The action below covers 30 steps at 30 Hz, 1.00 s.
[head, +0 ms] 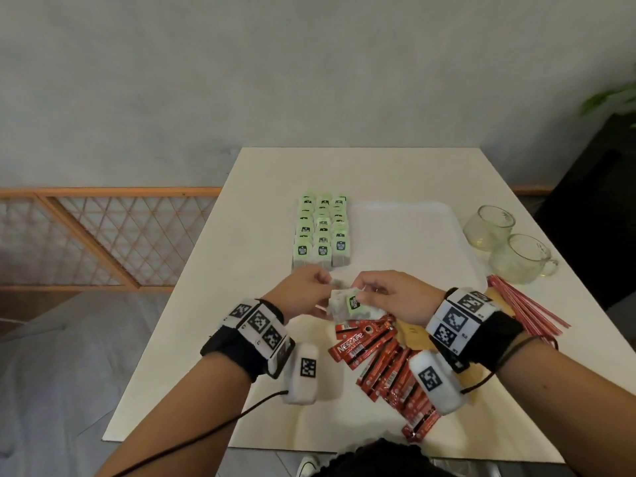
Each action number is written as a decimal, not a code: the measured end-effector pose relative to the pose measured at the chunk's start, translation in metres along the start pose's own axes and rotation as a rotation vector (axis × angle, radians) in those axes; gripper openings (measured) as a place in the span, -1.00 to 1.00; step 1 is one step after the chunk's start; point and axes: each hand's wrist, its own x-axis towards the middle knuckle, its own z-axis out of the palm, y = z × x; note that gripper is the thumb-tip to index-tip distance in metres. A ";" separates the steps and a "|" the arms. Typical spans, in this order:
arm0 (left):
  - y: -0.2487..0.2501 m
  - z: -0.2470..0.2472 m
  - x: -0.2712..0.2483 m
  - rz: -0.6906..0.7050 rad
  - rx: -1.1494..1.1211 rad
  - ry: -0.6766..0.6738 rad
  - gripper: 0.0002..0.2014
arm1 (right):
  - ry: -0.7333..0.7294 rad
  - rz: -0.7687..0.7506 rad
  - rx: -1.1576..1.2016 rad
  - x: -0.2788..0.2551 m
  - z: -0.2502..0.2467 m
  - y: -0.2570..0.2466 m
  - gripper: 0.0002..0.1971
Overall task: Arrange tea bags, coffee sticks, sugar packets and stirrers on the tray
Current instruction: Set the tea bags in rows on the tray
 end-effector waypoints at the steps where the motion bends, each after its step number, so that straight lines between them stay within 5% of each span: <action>1: 0.001 0.001 0.001 -0.005 -0.021 -0.018 -0.84 | -0.003 0.002 -0.028 0.003 -0.003 0.000 -0.88; 10: 0.012 -0.006 -0.001 -0.079 -0.229 -0.147 -0.69 | 0.021 0.007 -0.059 0.021 -0.019 -0.006 -0.85; 13: 0.015 -0.006 0.002 -0.009 -0.155 -0.196 -0.62 | 0.070 -0.005 -0.040 0.027 -0.023 -0.012 -0.86; 19: 0.010 -0.009 0.011 0.085 -0.209 -0.035 -0.71 | 0.157 0.060 0.203 0.031 -0.037 -0.014 -0.84; 25: 0.009 -0.019 0.017 0.081 -0.206 -0.013 -0.70 | 0.237 0.034 0.340 0.031 -0.043 -0.017 -0.67; 30: 0.001 -0.028 0.023 0.066 -0.208 0.122 -0.93 | 0.270 0.122 0.205 0.040 -0.040 -0.011 -0.66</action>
